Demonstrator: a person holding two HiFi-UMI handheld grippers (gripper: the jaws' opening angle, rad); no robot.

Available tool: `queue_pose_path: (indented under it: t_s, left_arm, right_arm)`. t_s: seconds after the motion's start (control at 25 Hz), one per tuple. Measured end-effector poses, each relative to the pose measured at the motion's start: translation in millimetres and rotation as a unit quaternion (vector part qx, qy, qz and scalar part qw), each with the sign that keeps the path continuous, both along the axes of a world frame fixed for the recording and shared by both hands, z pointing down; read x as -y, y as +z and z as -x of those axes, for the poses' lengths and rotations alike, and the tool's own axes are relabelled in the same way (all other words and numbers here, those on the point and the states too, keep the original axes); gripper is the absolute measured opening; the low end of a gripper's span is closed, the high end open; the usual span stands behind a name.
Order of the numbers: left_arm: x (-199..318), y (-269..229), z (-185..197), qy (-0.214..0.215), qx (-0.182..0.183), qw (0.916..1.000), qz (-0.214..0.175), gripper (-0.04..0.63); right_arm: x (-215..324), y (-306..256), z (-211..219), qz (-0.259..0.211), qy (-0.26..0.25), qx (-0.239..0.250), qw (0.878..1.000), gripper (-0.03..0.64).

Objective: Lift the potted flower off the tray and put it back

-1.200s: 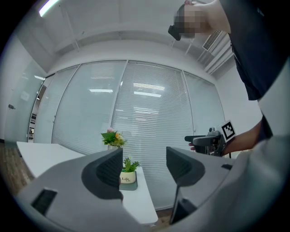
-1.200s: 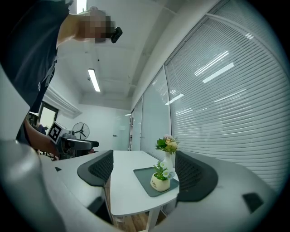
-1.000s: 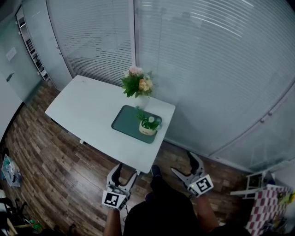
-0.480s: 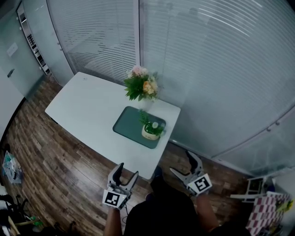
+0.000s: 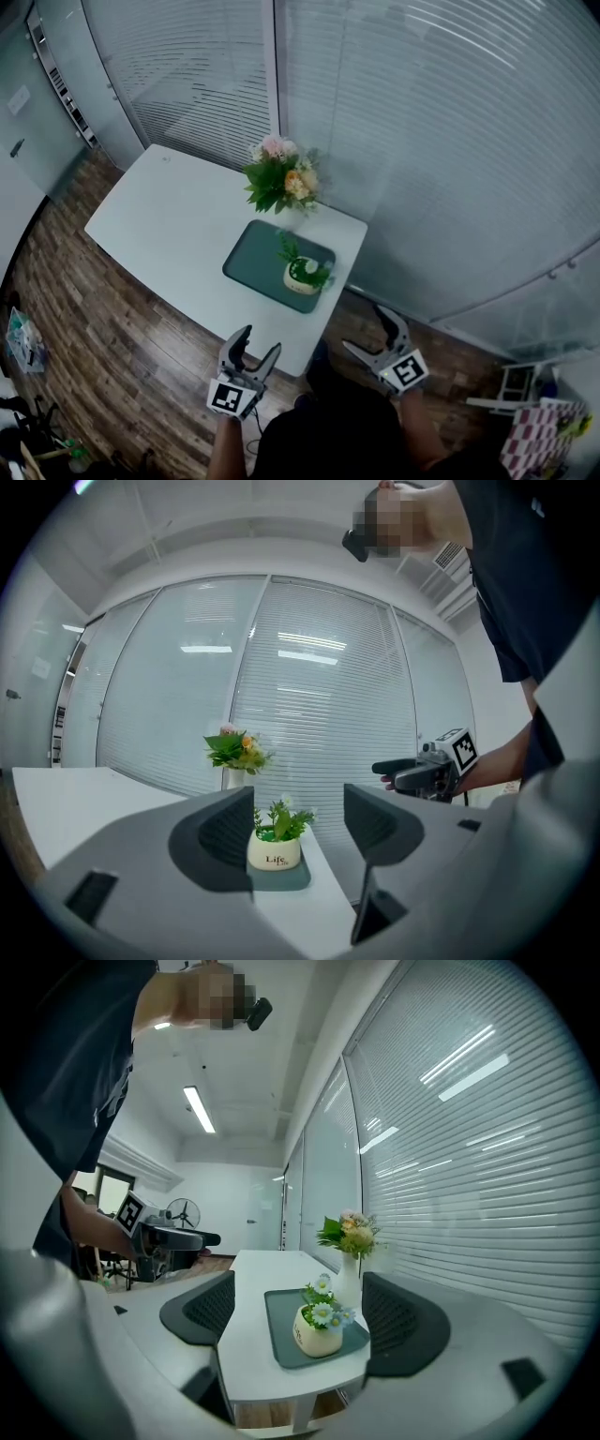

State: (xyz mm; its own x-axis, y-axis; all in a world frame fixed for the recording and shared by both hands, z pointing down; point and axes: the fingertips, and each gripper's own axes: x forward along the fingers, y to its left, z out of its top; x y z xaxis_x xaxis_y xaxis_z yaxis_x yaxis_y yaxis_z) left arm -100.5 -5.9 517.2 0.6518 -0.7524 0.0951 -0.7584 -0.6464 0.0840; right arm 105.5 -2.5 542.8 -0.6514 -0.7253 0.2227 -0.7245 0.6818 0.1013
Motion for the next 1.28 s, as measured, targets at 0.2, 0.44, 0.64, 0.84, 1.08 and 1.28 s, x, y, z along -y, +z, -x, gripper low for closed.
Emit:
queue_pose_path:
  t_s: [0.2, 0.44, 0.64, 0.84, 1.08, 1.28]
  left_arm:
    - [19.3, 7.0, -7.0, -0.001, 0.015, 0.9999, 0.007, 0.279]
    - [40.8, 21.7, -13.7, 0.005, 0.007, 0.9997, 0.025, 0.279]
    - [59.6, 35.2, -15.9, 0.006, 0.033, 0.9990, 0.030, 0.279]
    - [77.1, 56.5, -19.7, 0.017, 0.056, 0.9973, 0.044, 0.279]
    - [97.5, 73.6, -16.9, 0.010, 0.063, 0.9959, 0.064, 0.279]
    - [114.2, 95.7, -14.6, 0.015, 0.089, 0.9939, 0.063, 0.279]
  right_arm:
    - [17.1, 17.0, -4.5, 0.029, -0.003, -0.015, 0.999, 0.387]
    - [36.0, 31.1, -6.4, 0.054, -0.008, -0.022, 0.998, 0.387]
    - [50.8, 46.6, -9.0, 0.067, -0.015, -0.022, 0.997, 0.387]
    - [66.5, 59.6, -1.8, 0.073, -0.031, -0.022, 0.997, 0.387]
    - [88.7, 63.9, 4.6, 0.079, -0.042, -0.019, 0.996, 0.387]
    - [103.2, 84.6, 3.4, 0.102, -0.051, -0.022, 0.993, 0.390]
